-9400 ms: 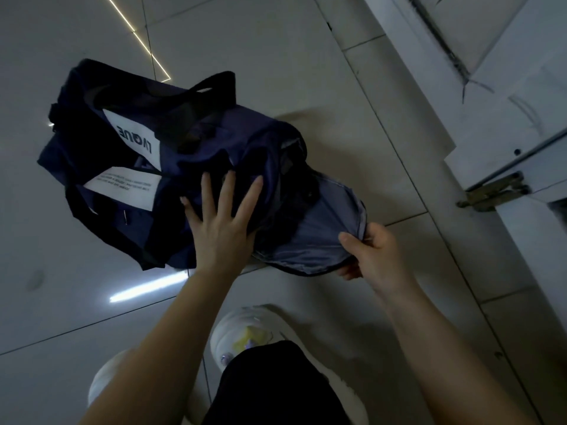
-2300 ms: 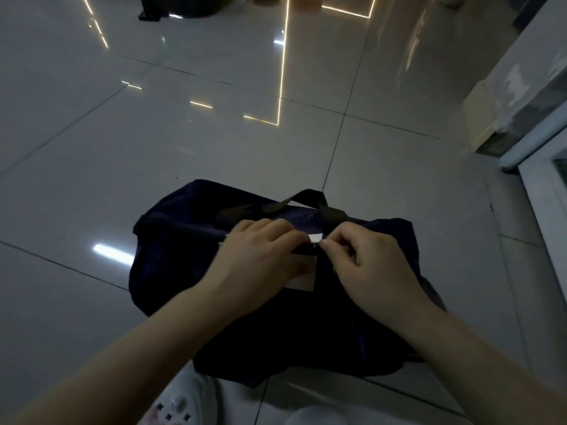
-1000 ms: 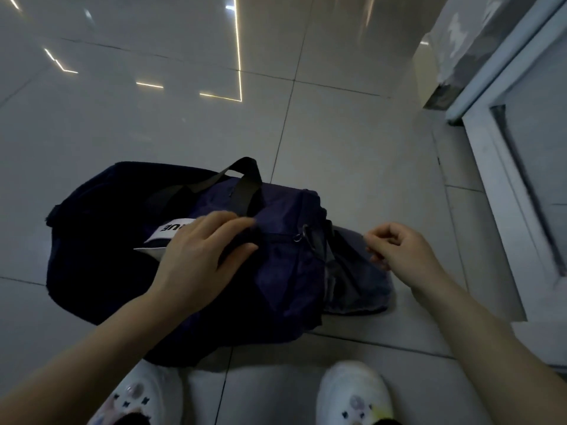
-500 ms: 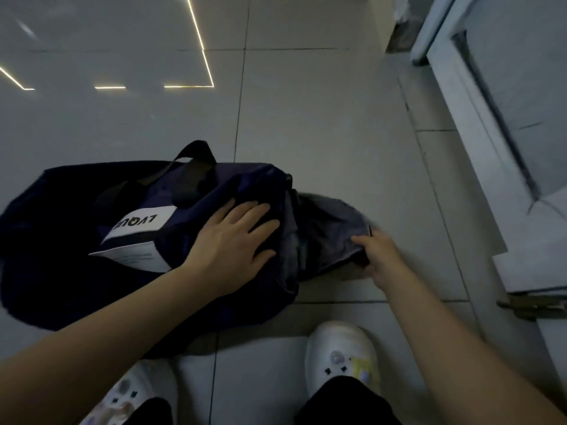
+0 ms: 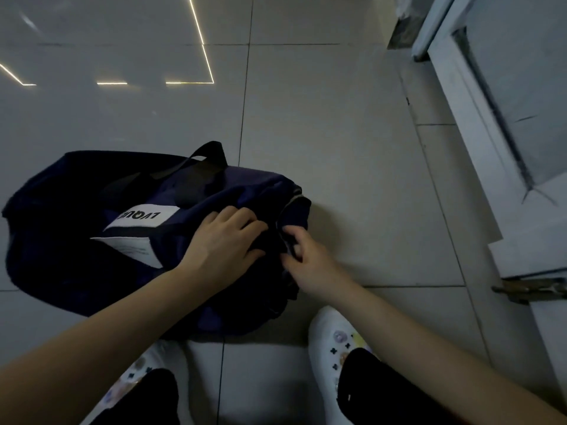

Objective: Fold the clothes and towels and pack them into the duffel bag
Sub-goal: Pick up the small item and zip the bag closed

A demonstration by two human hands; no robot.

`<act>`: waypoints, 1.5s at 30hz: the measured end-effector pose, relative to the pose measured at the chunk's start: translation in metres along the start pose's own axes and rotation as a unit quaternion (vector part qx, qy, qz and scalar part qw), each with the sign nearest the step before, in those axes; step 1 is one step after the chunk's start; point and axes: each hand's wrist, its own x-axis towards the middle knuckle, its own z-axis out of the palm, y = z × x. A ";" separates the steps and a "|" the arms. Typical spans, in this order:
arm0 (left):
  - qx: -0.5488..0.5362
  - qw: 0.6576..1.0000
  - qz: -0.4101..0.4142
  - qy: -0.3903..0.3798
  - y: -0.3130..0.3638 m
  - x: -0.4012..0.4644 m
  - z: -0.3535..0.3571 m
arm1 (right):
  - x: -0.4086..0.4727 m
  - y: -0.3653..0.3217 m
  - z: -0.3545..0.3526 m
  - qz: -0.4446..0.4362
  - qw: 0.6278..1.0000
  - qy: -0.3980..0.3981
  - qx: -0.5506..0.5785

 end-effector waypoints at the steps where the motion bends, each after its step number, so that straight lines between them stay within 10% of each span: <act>1: -0.004 1.000 0.002 -0.004 0.002 -0.003 0.001 | -0.003 0.001 0.002 0.010 1.000 -0.014 0.008; 18: -0.263 0.958 -0.116 0.016 0.008 0.005 -0.032 | 0.020 0.022 0.005 0.047 0.978 0.130 0.155; 28: -0.145 0.973 -0.127 -0.125 0.032 0.011 -0.062 | 0.019 0.033 -0.002 0.037 0.979 0.121 0.161; 38: -0.142 0.972 -0.160 0.102 0.081 0.001 -0.049 | 0.008 0.033 -0.007 0.011 0.977 0.098 0.190; 45: -0.143 0.973 -0.151 0.098 0.114 0.005 0.005 | 0.005 0.040 -0.007 0.037 0.949 0.052 0.309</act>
